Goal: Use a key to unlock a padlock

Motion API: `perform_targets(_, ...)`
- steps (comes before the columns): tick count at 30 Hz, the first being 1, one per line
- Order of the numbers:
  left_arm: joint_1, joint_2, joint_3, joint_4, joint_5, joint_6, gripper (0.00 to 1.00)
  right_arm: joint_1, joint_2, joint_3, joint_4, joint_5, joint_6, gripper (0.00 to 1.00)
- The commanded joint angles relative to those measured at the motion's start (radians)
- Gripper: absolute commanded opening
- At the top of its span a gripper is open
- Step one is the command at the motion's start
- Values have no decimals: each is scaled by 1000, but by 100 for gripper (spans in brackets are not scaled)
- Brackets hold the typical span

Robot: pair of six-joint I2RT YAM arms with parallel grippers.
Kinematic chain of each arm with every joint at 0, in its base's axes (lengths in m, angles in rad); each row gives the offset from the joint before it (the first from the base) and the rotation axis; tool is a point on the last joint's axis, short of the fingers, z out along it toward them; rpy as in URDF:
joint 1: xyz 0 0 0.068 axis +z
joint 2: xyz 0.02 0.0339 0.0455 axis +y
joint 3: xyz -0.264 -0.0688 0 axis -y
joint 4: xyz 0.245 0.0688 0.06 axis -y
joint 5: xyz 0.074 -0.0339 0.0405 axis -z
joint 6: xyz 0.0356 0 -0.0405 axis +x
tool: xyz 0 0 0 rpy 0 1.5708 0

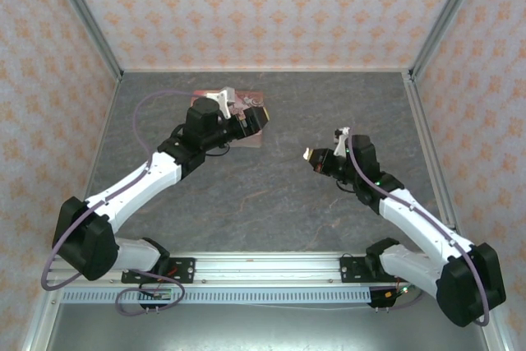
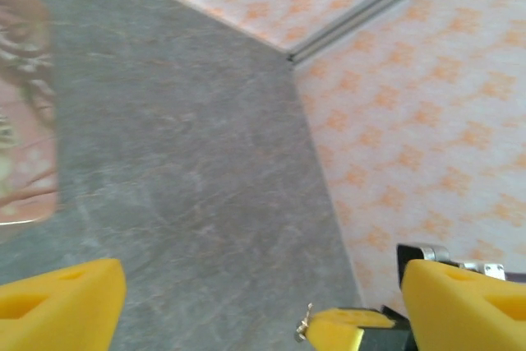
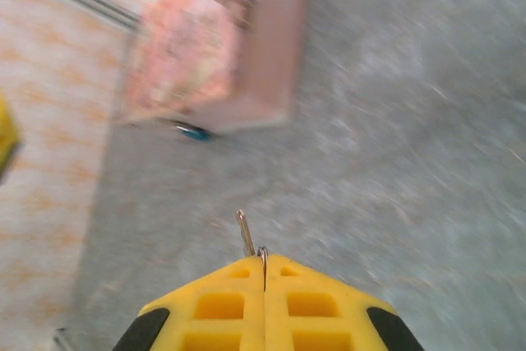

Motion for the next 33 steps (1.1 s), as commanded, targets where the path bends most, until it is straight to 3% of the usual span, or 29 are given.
perform_targets(1,-9,-17,57,114,142,-19,82,4,-18,26,245,-106,-8,0)
perform_targets(8,-10,-18,108,136,267,21,71,4,-4,124,224,-219,-105,0)
perform_targets(16,-27,18,148,118,376,71,60,7,46,184,224,-315,-98,0)
perform_targets(22,-60,78,219,19,453,156,52,10,78,232,202,-351,-108,0)
perform_targets(33,-72,129,260,-61,449,197,40,20,89,249,196,-358,-113,0)
